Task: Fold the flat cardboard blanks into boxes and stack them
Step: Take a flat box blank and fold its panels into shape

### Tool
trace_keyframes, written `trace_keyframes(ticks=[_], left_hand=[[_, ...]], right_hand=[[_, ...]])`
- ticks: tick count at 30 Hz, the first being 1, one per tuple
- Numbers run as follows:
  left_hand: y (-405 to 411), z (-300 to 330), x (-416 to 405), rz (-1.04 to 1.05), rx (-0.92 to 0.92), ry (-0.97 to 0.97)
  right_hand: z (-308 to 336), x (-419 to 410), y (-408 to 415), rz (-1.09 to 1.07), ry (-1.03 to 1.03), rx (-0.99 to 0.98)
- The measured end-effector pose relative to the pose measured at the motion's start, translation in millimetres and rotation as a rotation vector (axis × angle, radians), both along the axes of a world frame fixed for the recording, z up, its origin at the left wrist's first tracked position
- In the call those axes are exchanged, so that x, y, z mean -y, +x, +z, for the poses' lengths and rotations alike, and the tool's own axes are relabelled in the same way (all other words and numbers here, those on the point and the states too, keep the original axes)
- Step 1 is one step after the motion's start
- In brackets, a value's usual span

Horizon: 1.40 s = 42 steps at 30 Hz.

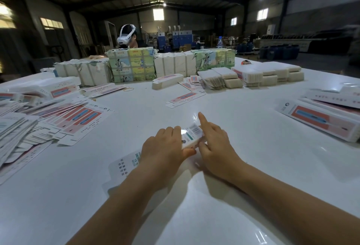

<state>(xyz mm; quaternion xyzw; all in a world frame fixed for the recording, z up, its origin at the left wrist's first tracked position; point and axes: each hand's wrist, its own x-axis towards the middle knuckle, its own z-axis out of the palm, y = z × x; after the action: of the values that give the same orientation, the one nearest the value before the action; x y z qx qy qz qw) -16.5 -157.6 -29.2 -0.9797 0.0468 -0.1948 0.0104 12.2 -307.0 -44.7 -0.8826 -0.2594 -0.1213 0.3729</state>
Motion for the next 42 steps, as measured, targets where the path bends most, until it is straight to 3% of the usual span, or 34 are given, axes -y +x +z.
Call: trace_keyframes(ticks=[2, 6, 9, 11, 13, 16, 26, 30, 36, 40, 42], left_hand=[[0.9, 0.3, -1.2, -0.005, 0.022, -0.002], [1.8, 0.9, -2.3, -0.006, 0.063, -0.025], [2.2, 0.4, -0.2, -0.010, 0.106, -0.052], [2.2, -0.1, 1.9, -0.013, 0.131, -0.069], [1.9, -1.2, 4.0, -0.015, 0.141, -0.047], [1.3, -2.7, 6.0, -0.018, 0.130, 0.002], [2.0, -8.5, 17.1, 0.006, 0.176, 0.094], [2.1, -10.3, 18.6, 0.025, 0.175, 0.119], [0.0, -9.5, 16.2, 0.020, 0.157, 0.133], [-2.1, -4.8, 16.9, 0.005, 0.150, 0.270], [-1.4, -3.5, 14.9, 0.007, 0.162, 0.208]], right_hand=[[1.1, 0.6, 2.1, -0.025, 0.066, 0.015], [11.9, 12.2, 9.3, -0.193, 0.463, -0.109], [17.9, 15.9, 15.4, -0.215, 0.837, -0.514], [22.0, 12.8, 13.9, -0.094, 1.130, -0.854], [22.6, 11.6, 10.8, 0.065, 1.202, -0.958], [20.6, 9.2, 9.0, 0.213, 1.162, -0.823], [12.5, 7.0, 1.8, 0.074, 0.788, -0.387], [9.7, 4.5, -1.3, -0.014, 0.474, -0.198], [9.9, 1.2, -5.6, -0.029, 0.358, -0.193], [10.0, -3.0, -13.0, 0.072, 0.259, -0.177], [9.5, -7.6, -13.5, 0.148, 0.384, -0.311]])
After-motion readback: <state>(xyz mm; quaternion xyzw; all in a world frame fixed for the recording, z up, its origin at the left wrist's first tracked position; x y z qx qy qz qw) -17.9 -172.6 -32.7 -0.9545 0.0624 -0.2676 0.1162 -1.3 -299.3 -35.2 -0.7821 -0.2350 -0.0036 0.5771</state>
